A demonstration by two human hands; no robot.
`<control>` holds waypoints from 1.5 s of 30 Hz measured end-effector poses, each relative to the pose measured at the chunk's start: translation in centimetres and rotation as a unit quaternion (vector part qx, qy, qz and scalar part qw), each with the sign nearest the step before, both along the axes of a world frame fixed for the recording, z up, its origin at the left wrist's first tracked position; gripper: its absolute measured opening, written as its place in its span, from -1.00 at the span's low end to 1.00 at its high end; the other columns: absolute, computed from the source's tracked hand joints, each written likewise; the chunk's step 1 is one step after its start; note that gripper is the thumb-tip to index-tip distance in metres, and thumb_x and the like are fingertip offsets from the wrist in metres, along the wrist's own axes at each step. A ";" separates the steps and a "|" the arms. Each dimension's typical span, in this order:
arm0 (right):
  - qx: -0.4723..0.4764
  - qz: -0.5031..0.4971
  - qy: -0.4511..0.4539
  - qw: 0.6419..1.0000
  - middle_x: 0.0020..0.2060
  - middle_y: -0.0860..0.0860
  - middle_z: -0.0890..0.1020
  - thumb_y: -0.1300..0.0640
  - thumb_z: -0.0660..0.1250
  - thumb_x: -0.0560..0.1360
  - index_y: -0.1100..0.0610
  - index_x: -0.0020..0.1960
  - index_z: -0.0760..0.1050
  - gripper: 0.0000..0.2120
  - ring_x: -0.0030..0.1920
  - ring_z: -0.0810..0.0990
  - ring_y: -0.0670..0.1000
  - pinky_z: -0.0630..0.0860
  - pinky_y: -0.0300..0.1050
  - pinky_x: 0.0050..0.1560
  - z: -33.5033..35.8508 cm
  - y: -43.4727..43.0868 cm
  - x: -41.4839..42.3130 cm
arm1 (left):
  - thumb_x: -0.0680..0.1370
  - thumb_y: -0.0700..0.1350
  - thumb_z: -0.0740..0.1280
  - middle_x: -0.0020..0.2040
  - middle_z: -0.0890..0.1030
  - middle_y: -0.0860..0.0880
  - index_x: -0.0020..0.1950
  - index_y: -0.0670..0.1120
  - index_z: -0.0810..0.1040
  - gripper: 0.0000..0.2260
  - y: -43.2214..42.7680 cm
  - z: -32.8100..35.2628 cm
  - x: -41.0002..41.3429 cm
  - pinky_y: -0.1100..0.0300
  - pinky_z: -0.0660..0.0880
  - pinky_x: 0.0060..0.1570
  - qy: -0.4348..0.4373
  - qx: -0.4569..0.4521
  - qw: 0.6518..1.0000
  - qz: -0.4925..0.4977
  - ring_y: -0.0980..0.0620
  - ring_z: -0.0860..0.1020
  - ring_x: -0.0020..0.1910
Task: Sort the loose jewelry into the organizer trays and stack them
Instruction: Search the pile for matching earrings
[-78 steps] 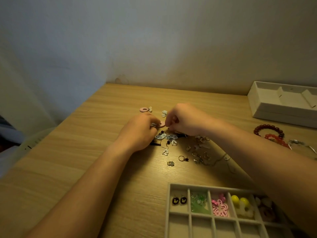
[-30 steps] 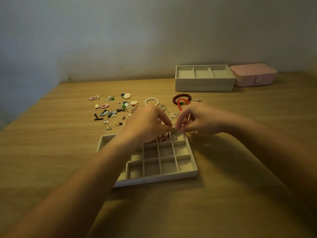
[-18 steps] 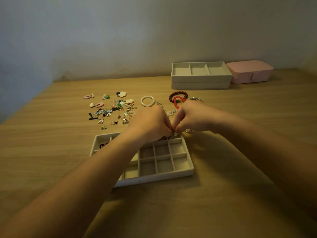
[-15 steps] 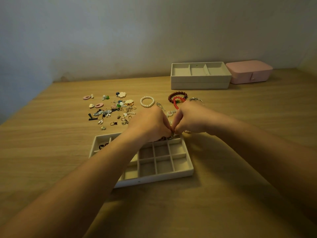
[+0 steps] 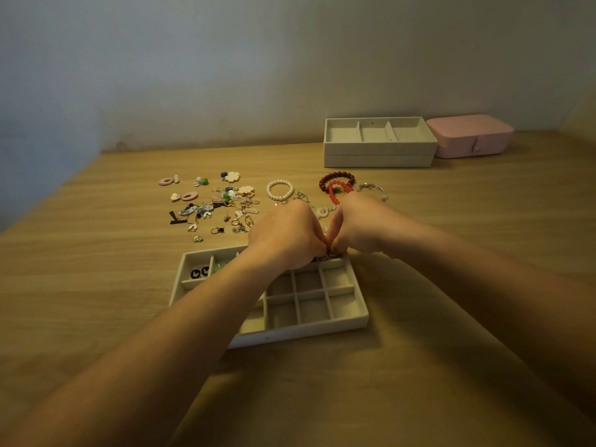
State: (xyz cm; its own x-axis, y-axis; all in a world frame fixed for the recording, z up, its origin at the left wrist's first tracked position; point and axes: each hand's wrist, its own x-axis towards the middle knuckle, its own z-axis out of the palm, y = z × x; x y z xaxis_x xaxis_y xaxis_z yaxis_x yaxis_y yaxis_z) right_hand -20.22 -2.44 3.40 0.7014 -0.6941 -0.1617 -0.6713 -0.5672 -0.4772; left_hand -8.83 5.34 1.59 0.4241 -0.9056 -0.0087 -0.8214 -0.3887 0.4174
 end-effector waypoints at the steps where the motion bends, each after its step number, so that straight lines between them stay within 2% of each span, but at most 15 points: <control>1: 0.000 0.001 0.000 1.000 -0.16 0.02 0.73 0.30 0.49 0.44 0.10 -0.10 0.75 -0.86 -0.07 0.67 0.00 0.65 0.04 0.07 0.0 0.0 0.0 | 0.38 -0.05 0.51 -0.28 0.68 0.04 -0.19 0.17 0.72 -0.90 0.0 0.0 0.0 -0.01 0.65 -0.11 0.000 0.000 1.000 0.000 -0.06 0.64 -0.19; 6: 0.043 0.007 -0.029 0.999 -0.09 0.01 0.72 0.23 0.48 0.50 0.09 -0.02 0.74 -0.90 0.00 0.63 -0.03 0.58 -0.08 0.06 -0.4 -0.2 -0.7 | 0.40 -0.02 0.52 -0.27 0.68 0.03 -0.23 0.18 0.69 -0.91 0.0 -0.1 0.1 -0.01 0.65 -0.10 0.004 -0.004 1.000 -0.009 -0.06 0.64 -0.19; 10: 0.066 0.000 -0.085 0.994 -0.06 -0.04 0.70 0.24 0.41 0.56 0.03 -0.03 0.73 -0.84 0.08 0.59 -0.03 0.54 -0.06 0.13 -0.4 -0.2 -1.6 | 0.45 -0.04 0.51 -0.25 0.70 0.06 -0.19 0.16 0.71 -0.93 0.0 -0.1 0.6 -0.02 0.64 -0.06 0.038 0.003 0.999 -0.027 0.00 0.64 -0.18; 14: 0.087 0.002 -0.107 0.990 -0.04 -0.05 0.68 0.26 0.34 0.58 -0.04 -0.11 0.71 -0.73 -0.04 0.60 -0.03 0.59 -0.09 -0.17 0.3 -0.2 -2.4 | 0.50 -0.11 0.44 -0.23 0.70 0.08 -0.06 0.09 0.76 -0.88 0.4 0.1 0.9 -0.01 0.64 -0.05 0.064 -0.003 0.997 -0.045 0.05 0.62 -0.17; 16: 0.085 0.014 -0.091 0.992 -0.06 -0.08 0.65 0.24 0.33 0.59 -0.03 -0.09 0.72 -0.75 0.05 0.62 0.02 0.63 -0.04 -0.11 0.4 0.0 -2.4 | 0.51 -0.13 0.42 -0.23 0.70 0.09 -0.07 0.11 0.76 -0.84 0.8 0.2 1.0 0.00 0.63 -0.06 0.064 -0.017 0.997 -0.044 0.06 0.62 -0.17; 19: 0.068 0.031 -0.073 0.995 -0.07 -0.10 0.63 0.23 0.32 0.60 0.02 -0.02 0.73 -0.78 0.11 0.55 -0.07 0.47 -0.15 0.06 0.3 0.3 -2.2 | 0.50 -0.13 0.41 -0.23 0.70 0.08 -0.07 0.13 0.75 -0.83 1.3 0.3 0.9 0.00 0.62 -0.07 0.058 -0.027 0.997 -0.049 0.03 0.61 -0.19; 25: 0.019 0.019 -0.097 0.995 0.04 -0.08 0.66 0.27 0.28 0.57 0.00 -0.10 0.73 -0.71 0.10 0.58 -0.07 0.55 -0.15 0.04 0.8 0.2 -1.4 | 0.55 -0.16 0.37 -0.17 0.71 0.06 0.00 0.05 0.75 -0.82 2.4 1.1 1.2 0.19 0.55 -0.21 0.101 -0.045 0.992 -0.055 0.13 0.56 -0.26; 27: 0.025 0.016 -0.131 0.991 0.00 -0.10 0.65 0.26 0.28 0.58 0.00 -0.13 0.71 -0.71 0.03 0.57 -0.09 0.56 -0.12 0.03 1.5 0.0 -0.7 | 0.56 -0.17 0.36 -0.06 0.71 0.06 -0.02 0.03 0.75 -0.82 3.3 1.7 2.1 0.15 0.60 -0.14 0.127 -0.069 0.989 -0.036 0.15 0.60 -0.21; 29: 0.054 0.028 -0.153 0.986 -0.08 -0.12 0.62 0.25 0.28 0.60 0.01 -0.13 0.69 -0.73 -0.06 0.53 -0.14 0.50 -0.20 -0.10 2.2 0.2 0.7 | 0.56 -0.19 0.35 -0.03 0.70 0.06 -0.05 0.04 0.74 -0.81 4.4 2.4 3.6 0.14 0.59 -0.20 0.149 -0.091 0.985 -0.002 0.13 0.60 -0.22; 31: 0.080 0.049 -0.170 0.981 -0.06 -0.14 0.61 0.22 0.28 0.61 0.00 -0.11 0.68 -0.74 -0.01 0.53 -0.13 0.43 -0.23 -0.15 2.5 0.6 2.9 | 0.56 -0.22 0.36 -0.02 0.70 0.03 -0.10 0.05 0.73 -0.79 5.5 3.0 5.8 0.10 0.59 -0.07 0.168 -0.117 0.978 0.034 0.07 0.62 -0.07; 35: 0.081 0.105 -0.173 0.976 0.09 -0.08 0.63 0.20 0.26 0.64 0.04 0.04 0.68 -0.78 0.08 0.54 -0.10 0.53 -0.13 0.08 2.5 1.8 8.8 | 0.56 -0.24 0.36 0.04 0.70 -0.05 -0.17 0.09 0.69 -0.75 7.7 3.1 11.8 0.14 0.51 -0.01 0.174 -0.171 0.960 0.136 0.05 0.60 -0.01; 38: 0.080 0.128 -0.155 0.976 0.04 -0.04 0.63 0.24 0.21 0.63 0.09 0.13 0.67 -0.74 -0.18 0.49 -0.15 0.43 -0.27 -0.26 2.1 2.3 12.9 | 0.56 -0.20 0.37 0.15 0.66 -0.02 -0.07 0.04 0.70 -0.83 9.0 2.3 16.2 0.13 0.46 0.03 0.135 -0.194 0.946 0.222 0.04 0.57 0.02; 40: 0.085 0.128 -0.144 0.978 -0.02 -0.05 0.62 0.27 0.18 0.63 0.10 0.13 0.67 -0.71 -0.30 0.40 -0.17 0.31 -0.29 -0.36 1.7 2.5 15.0 | 0.57 -0.20 0.38 0.11 0.66 -0.04 -0.01 0.03 0.69 -0.85 9.2 1.3 18.6 0.13 0.49 0.01 0.115 -0.176 0.945 0.252 0.05 0.58 -0.03; 43: 0.093 0.129 -0.140 0.977 0.01 -0.01 0.62 0.29 0.19 0.62 0.08 0.07 0.67 -0.71 -0.30 0.38 -0.16 0.29 -0.26 -0.34 1.0 2.5 17.8 | 0.59 -0.23 0.37 0.06 0.65 -0.06 0.00 0.06 0.63 -0.83 9.0 -0.4 21.0 0.06 0.60 0.05 0.157 -0.132 0.945 0.254 0.01 0.63 -0.05; 45: 0.093 0.130 -0.137 0.978 -0.13 -0.06 0.57 0.29 0.19 0.61 0.09 0.07 0.68 -0.71 -0.30 0.38 -0.15 0.29 -0.25 -0.34 0.8 2.5 18.9 | 0.59 -0.21 0.37 0.05 0.63 -0.03 0.07 0.09 0.63 -0.81 8.5 -1.3 21.7 0.08 0.58 0.09 0.138 -0.104 0.956 0.236 -0.01 0.62 -0.02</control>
